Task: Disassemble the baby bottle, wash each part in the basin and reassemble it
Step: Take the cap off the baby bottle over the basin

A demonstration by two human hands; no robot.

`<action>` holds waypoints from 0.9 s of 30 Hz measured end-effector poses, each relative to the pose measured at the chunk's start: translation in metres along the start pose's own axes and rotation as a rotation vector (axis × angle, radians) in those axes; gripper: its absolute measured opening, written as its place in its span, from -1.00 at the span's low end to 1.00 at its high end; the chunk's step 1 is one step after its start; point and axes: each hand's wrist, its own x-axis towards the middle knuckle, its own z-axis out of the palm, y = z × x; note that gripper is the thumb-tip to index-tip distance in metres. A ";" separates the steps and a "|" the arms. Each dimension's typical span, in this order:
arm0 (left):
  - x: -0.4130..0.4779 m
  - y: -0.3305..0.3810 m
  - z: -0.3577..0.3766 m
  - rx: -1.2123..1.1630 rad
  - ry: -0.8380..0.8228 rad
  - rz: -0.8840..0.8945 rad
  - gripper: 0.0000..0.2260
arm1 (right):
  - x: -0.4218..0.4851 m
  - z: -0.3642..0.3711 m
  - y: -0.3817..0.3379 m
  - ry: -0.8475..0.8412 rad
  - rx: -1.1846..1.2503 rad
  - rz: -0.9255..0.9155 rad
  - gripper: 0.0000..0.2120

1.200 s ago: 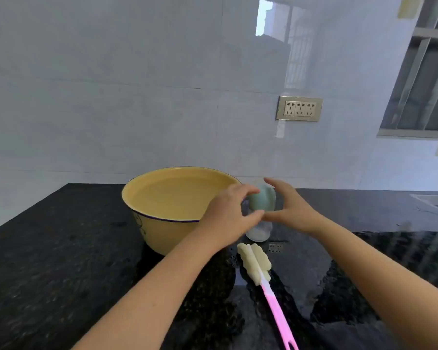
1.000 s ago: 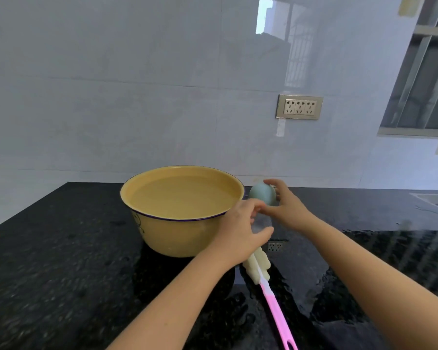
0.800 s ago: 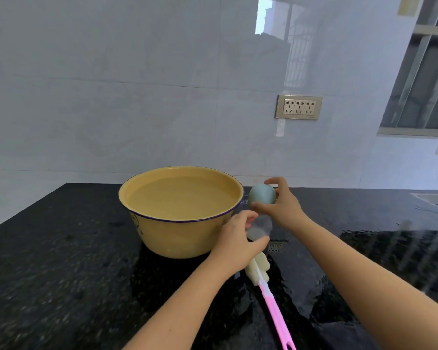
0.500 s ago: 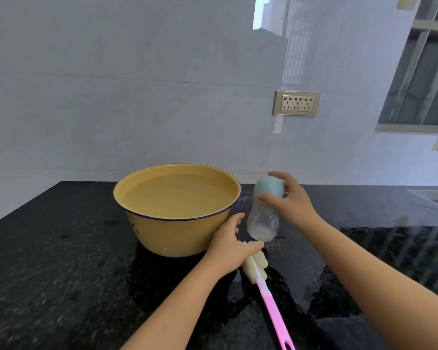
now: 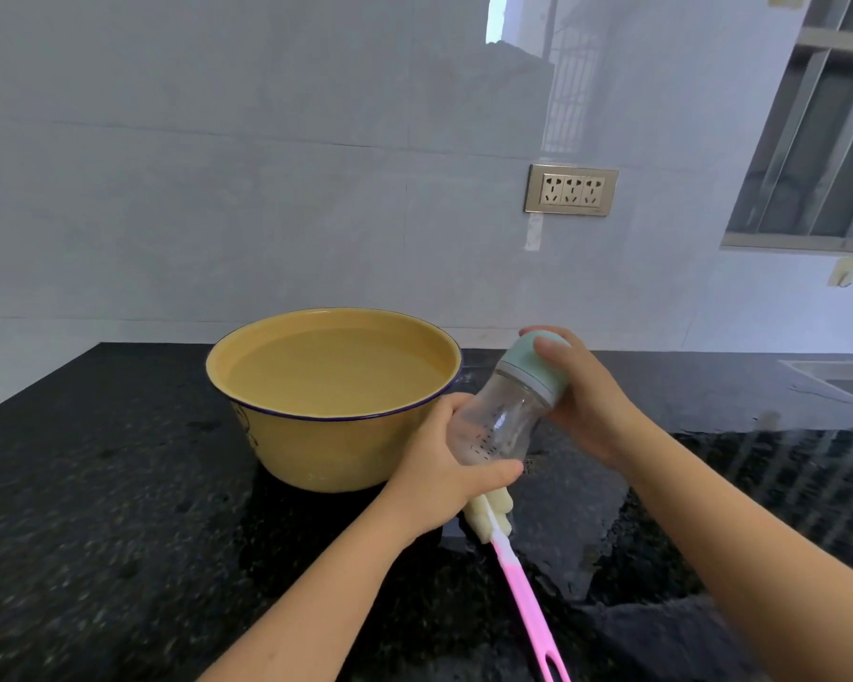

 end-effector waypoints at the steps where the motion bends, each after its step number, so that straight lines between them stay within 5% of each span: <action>1: -0.003 0.004 -0.003 0.047 0.013 0.018 -0.51 | -0.002 -0.001 0.000 0.006 -0.094 -0.010 -0.67; 5: -0.018 0.026 -0.015 0.277 0.057 0.082 -0.49 | -0.007 -0.003 -0.004 -0.033 -0.252 -0.040 -0.64; 10: -0.031 0.049 -0.024 0.568 0.070 0.131 -0.36 | -0.008 0.005 -0.010 -0.084 -0.080 -0.041 -0.64; 17: -0.020 0.063 -0.044 -0.048 -0.292 -0.178 -0.43 | -0.007 0.038 -0.019 -0.112 -0.117 -0.197 -0.65; 23: -0.024 0.066 -0.071 -0.252 -0.393 -0.281 -0.57 | 0.004 0.055 -0.013 -0.226 0.161 -0.074 -0.59; 27: -0.031 0.071 -0.096 -0.314 -0.318 -0.337 -0.50 | 0.024 0.056 -0.012 -0.116 0.334 -0.001 -0.68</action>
